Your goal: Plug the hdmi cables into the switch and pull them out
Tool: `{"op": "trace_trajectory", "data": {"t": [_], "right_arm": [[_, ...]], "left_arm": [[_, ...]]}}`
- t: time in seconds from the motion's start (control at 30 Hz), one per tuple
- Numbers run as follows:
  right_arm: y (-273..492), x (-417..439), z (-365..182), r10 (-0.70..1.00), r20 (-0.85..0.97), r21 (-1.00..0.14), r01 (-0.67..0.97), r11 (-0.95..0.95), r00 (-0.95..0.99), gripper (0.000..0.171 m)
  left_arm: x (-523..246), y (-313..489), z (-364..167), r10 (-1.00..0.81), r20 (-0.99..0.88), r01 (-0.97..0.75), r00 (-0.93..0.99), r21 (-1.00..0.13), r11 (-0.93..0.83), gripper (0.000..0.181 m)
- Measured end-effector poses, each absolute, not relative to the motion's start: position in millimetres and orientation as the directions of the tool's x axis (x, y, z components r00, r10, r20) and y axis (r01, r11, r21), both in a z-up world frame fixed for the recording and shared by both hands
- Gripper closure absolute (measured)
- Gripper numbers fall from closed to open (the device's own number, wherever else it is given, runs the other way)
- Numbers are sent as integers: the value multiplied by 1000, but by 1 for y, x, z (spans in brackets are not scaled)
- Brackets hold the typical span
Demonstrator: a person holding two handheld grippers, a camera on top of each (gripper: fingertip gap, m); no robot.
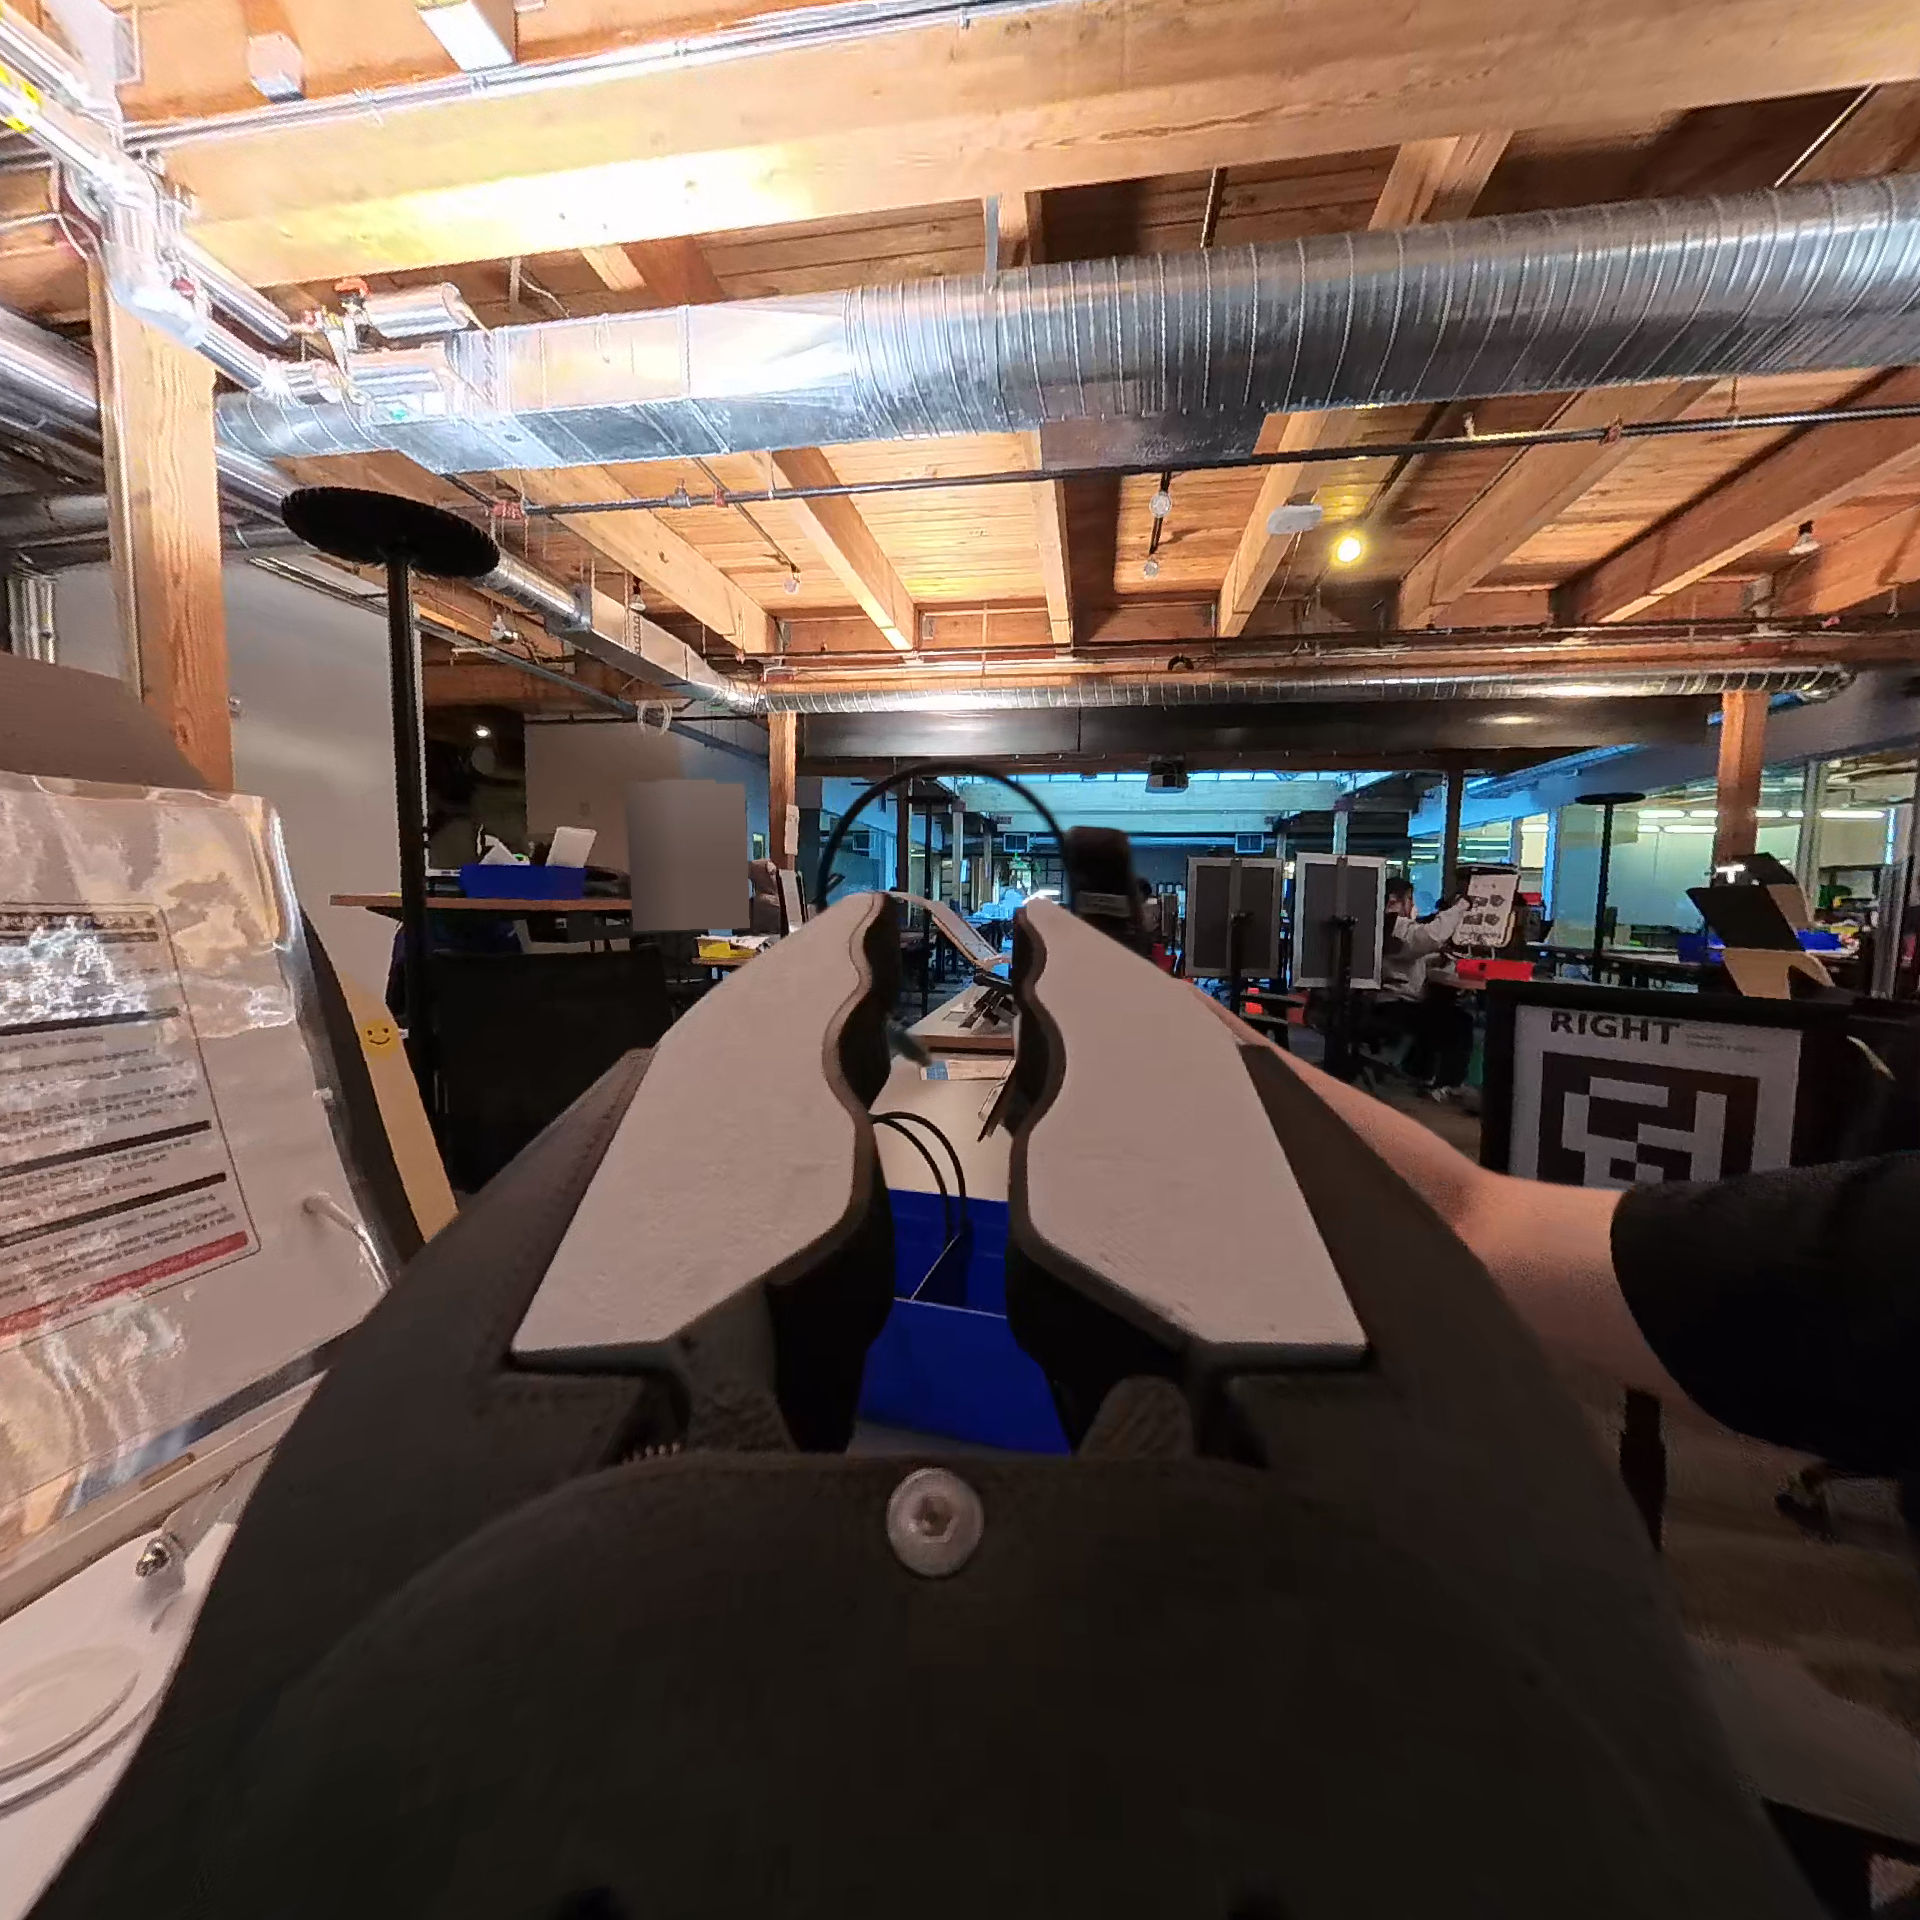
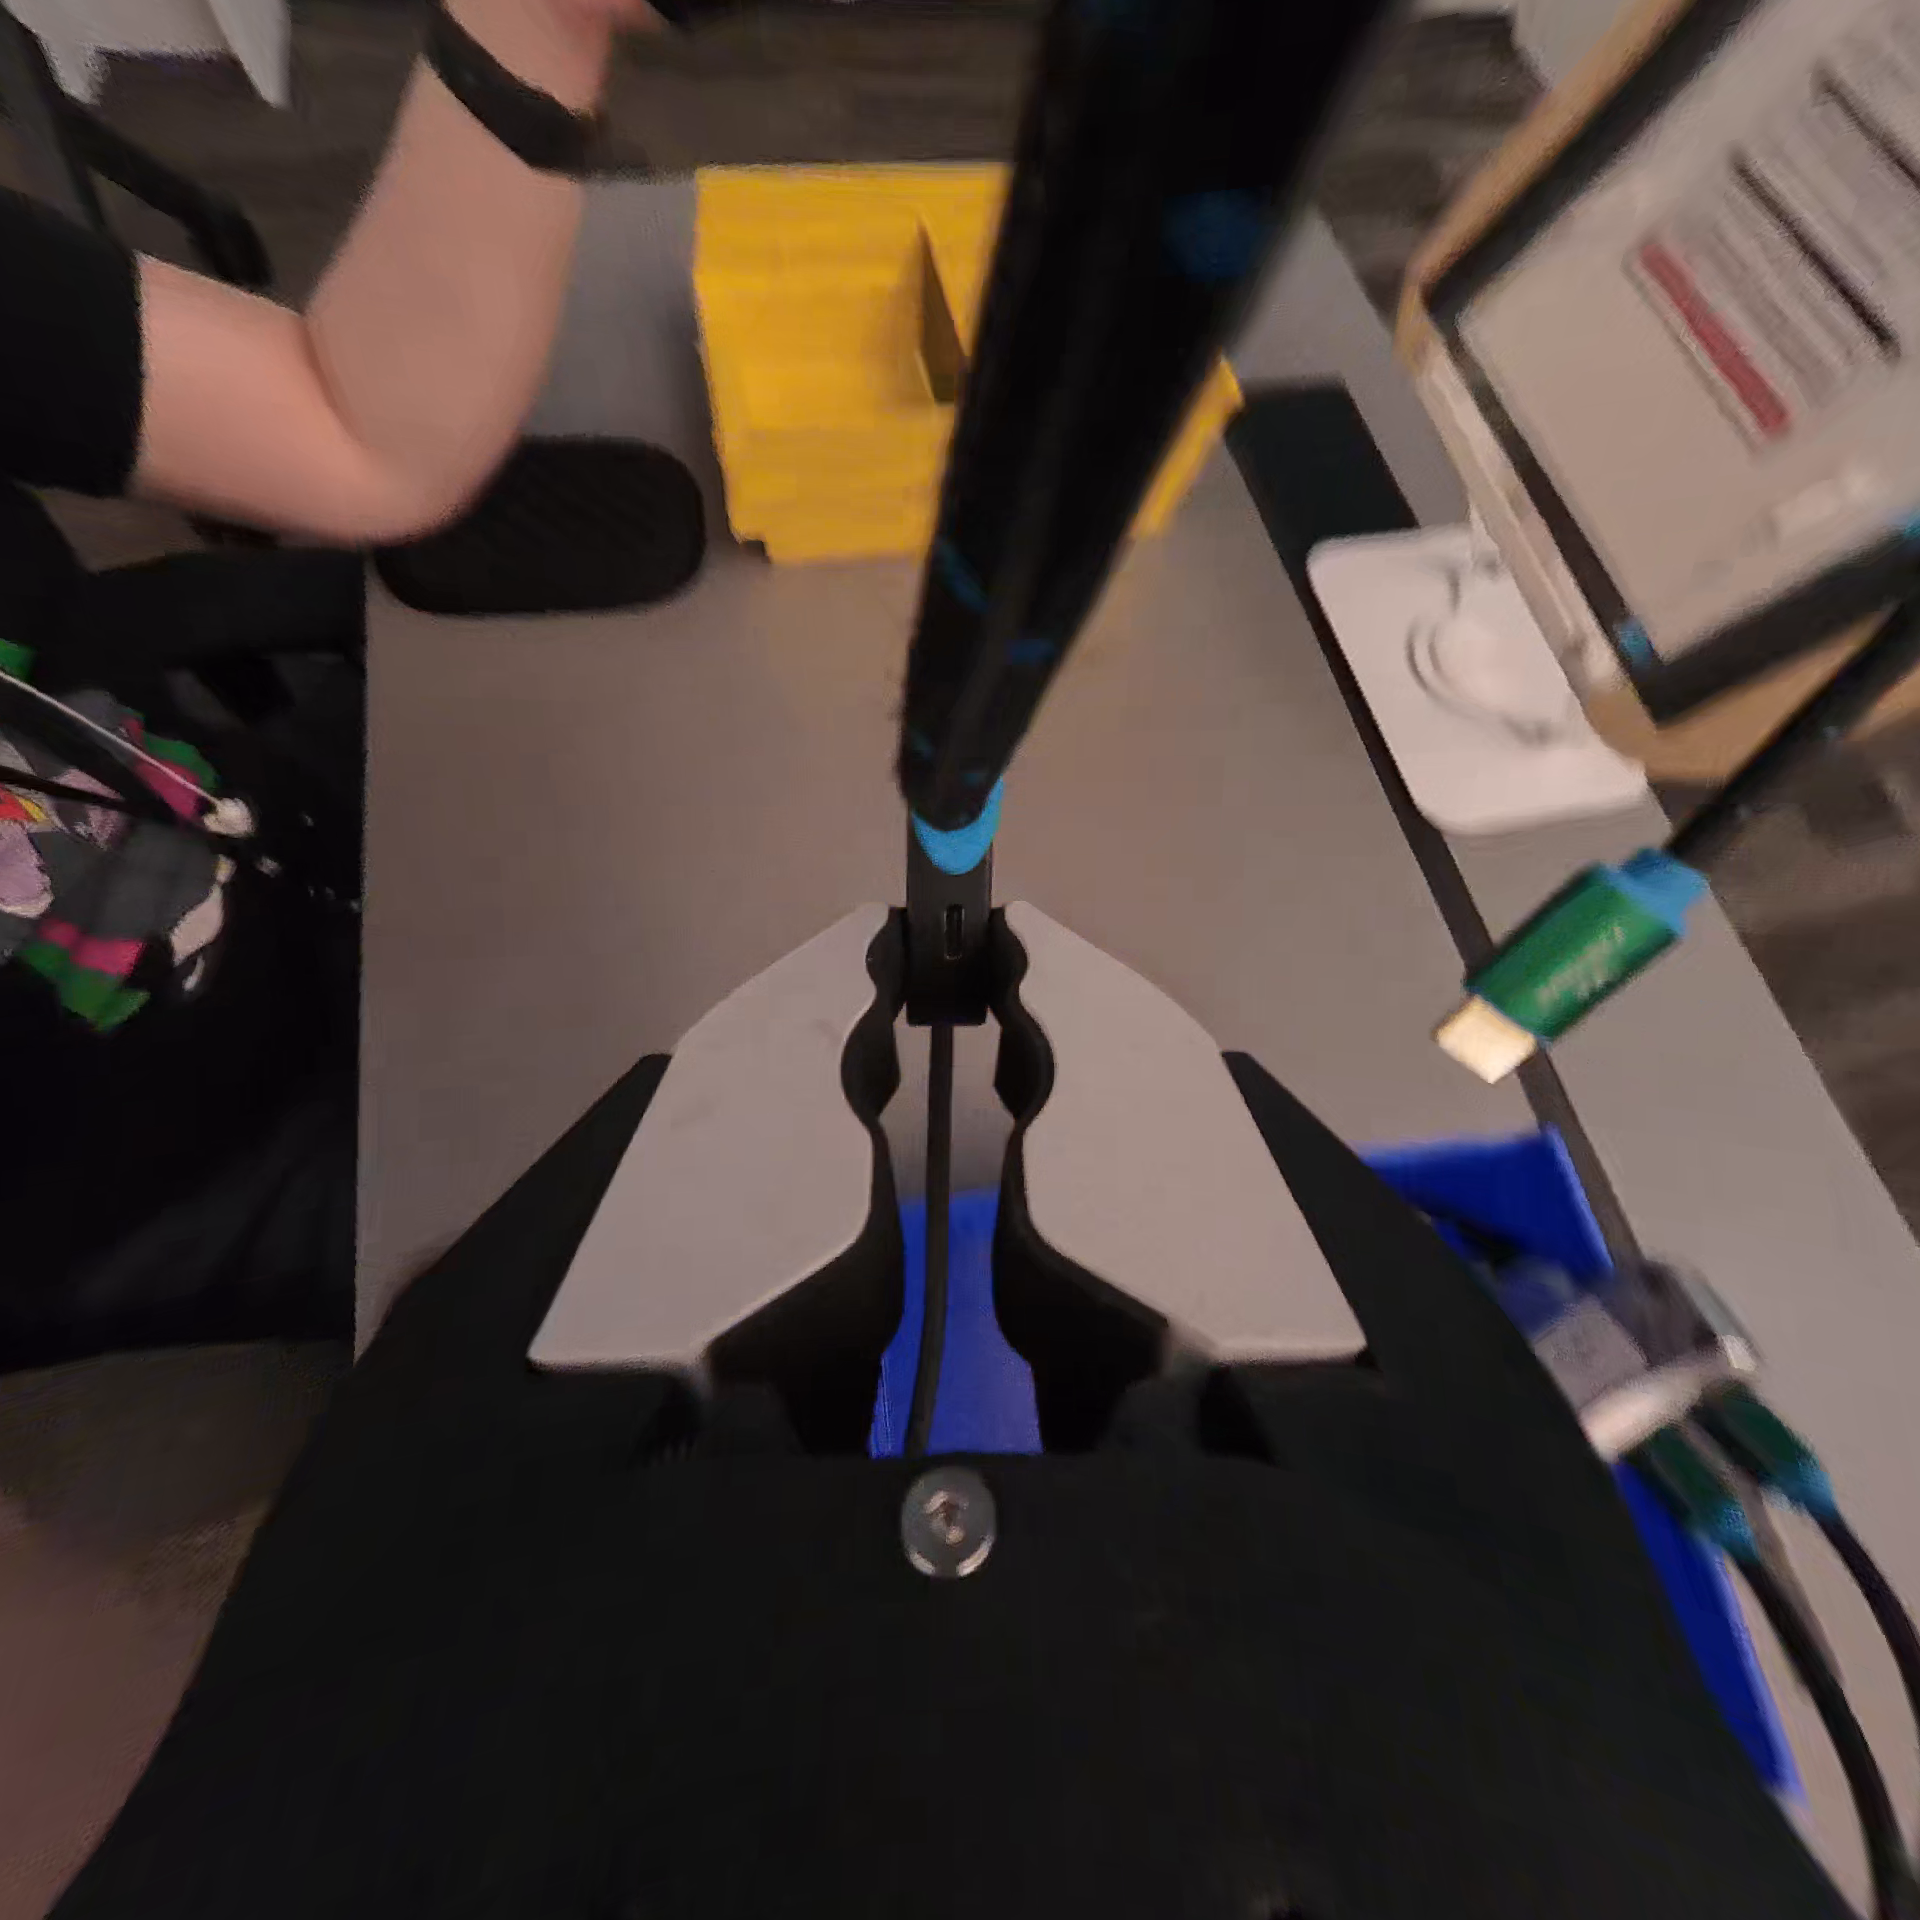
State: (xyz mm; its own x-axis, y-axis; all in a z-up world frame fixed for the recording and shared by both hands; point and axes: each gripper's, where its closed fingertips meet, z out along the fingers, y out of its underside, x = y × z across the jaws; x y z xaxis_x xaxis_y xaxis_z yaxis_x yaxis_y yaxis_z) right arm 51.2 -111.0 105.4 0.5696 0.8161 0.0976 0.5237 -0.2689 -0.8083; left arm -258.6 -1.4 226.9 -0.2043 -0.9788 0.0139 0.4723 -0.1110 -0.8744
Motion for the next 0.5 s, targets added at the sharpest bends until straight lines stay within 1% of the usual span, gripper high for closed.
{"op": "trace_trajectory", "data": {"t": [0.13, 0.23, 0.4, 0.5], "right_arm": [[-109, 121, 80, 746, 63, -683, 574, -452, 663, 155], [-113, 149, 55, 729, 19, -574, 604, -552, 684, 155], [-113, 168, 25, 752, -27, -420, 675, -607, 659, 155], [-107, 178, 15, 759, -47, -360, 697, -620, 650, 154]], "left_arm": [[-260, -2, 227, -977, 15, 473, -215, -873, -117, 163], [-256, 0, 224, -978, 17, 459, -210, -881, -114, 163], [-247, 3, 217, -977, 34, 425, -209, -897, -121, 163], [-241, 5, 213, -979, 40, 406, -200, -906, -120, 163]]}}
